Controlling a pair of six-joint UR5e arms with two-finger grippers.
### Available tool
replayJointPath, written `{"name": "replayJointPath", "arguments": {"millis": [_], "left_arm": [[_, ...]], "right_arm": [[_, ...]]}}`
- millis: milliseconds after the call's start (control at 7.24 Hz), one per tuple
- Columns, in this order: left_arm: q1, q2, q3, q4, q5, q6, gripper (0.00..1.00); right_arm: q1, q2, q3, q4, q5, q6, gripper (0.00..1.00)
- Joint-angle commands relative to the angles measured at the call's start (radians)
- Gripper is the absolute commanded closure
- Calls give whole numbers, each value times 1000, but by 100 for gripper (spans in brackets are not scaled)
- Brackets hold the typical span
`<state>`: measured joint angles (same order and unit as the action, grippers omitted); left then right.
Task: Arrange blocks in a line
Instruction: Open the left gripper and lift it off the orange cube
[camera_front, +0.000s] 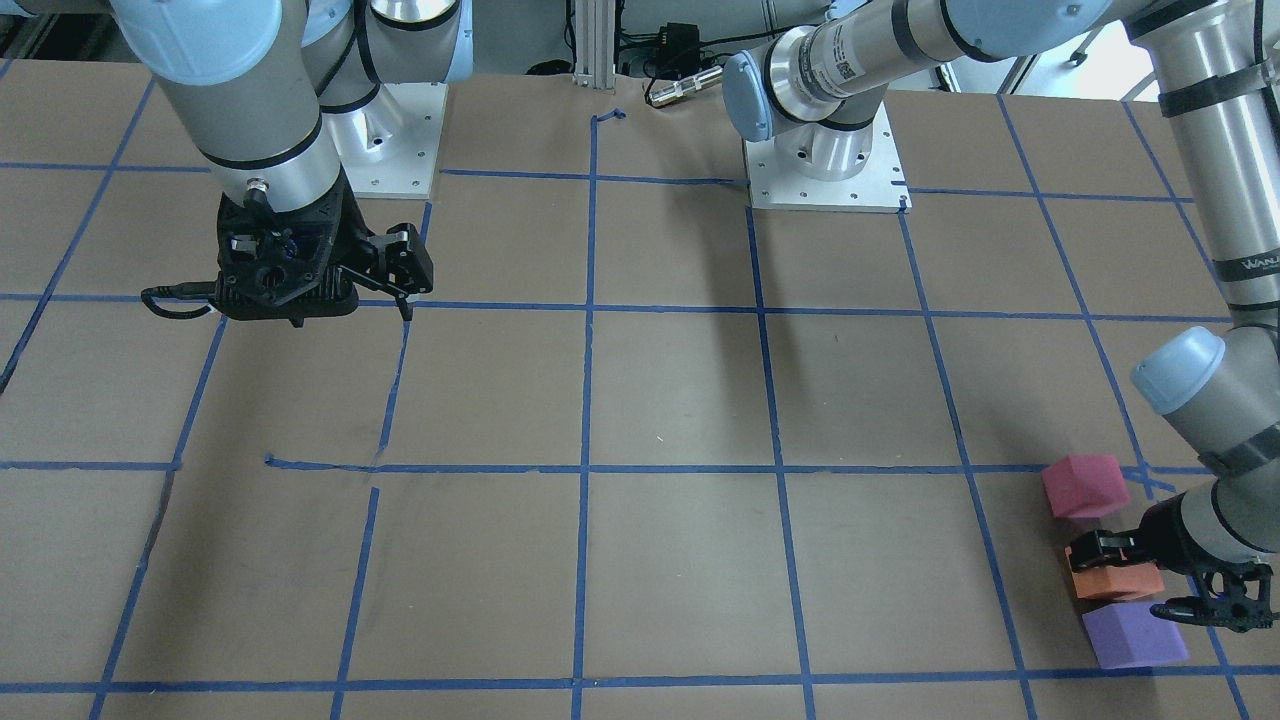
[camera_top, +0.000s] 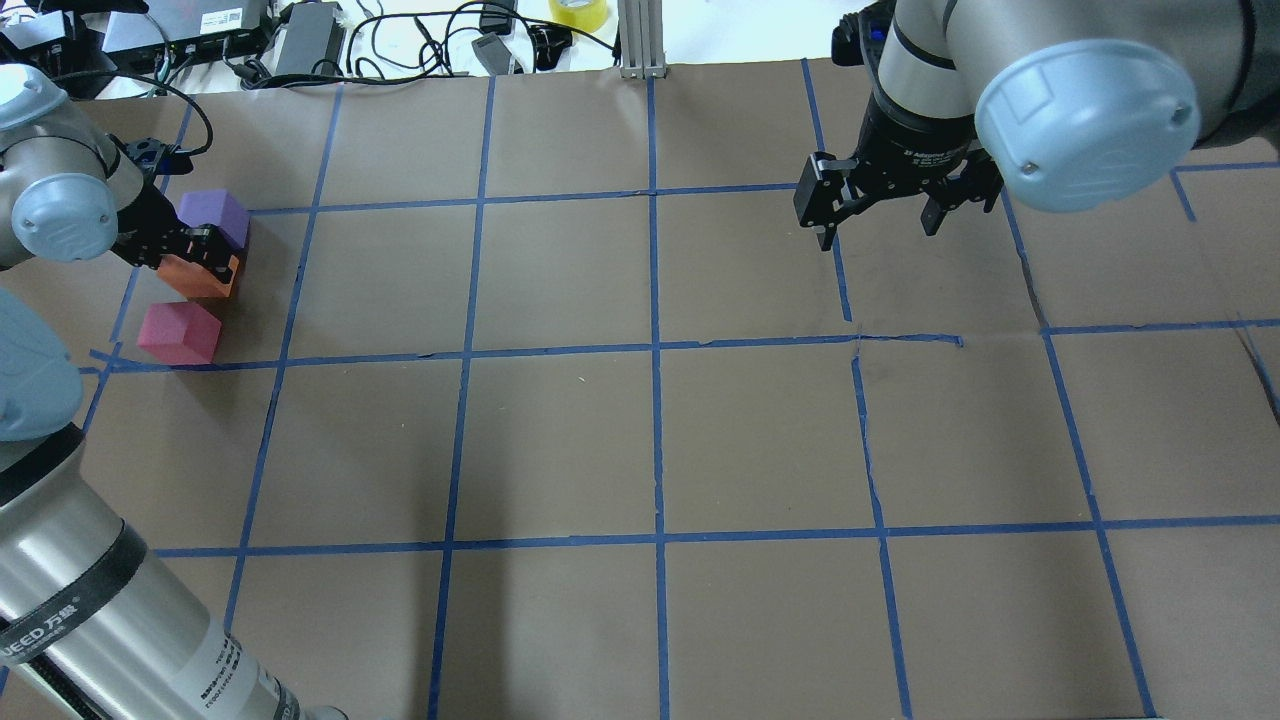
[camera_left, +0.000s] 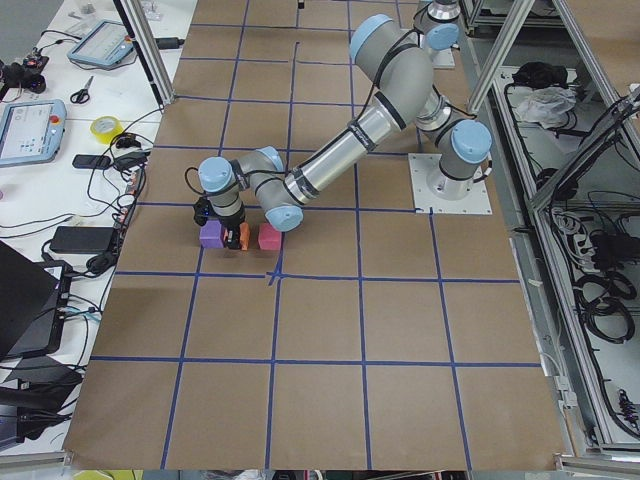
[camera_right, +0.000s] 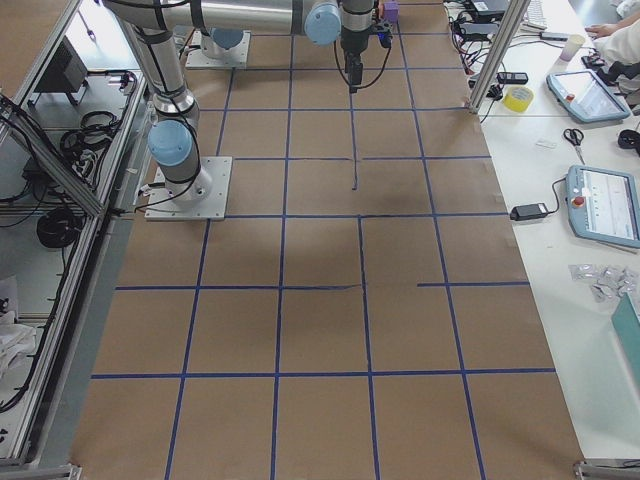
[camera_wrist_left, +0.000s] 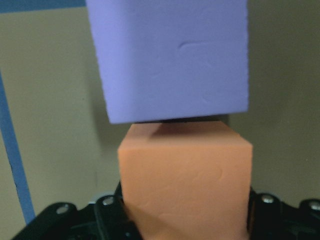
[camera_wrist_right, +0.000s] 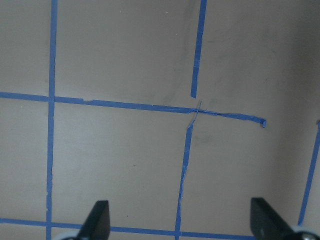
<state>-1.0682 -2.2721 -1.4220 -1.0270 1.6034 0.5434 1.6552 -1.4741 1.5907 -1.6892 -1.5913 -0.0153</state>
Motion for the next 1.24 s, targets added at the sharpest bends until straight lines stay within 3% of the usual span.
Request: {"name": "replayJointPath", "arguments": {"millis": [0, 414, 691, 1105], "left_arm": [[2, 9, -3, -2, 1, 0, 0], [1, 107, -17, -141, 9, -23, 0], [-4, 253, -14, -333, 10, -46, 0], [-10, 481, -38, -488, 20, -71, 0]], "right_arm": [[0, 1, 0, 2, 1, 0, 0], [0, 1, 0, 3, 2, 0, 0], [0, 1, 0, 3, 2, 0, 0], [0, 1, 0, 3, 5, 0, 0]]}}
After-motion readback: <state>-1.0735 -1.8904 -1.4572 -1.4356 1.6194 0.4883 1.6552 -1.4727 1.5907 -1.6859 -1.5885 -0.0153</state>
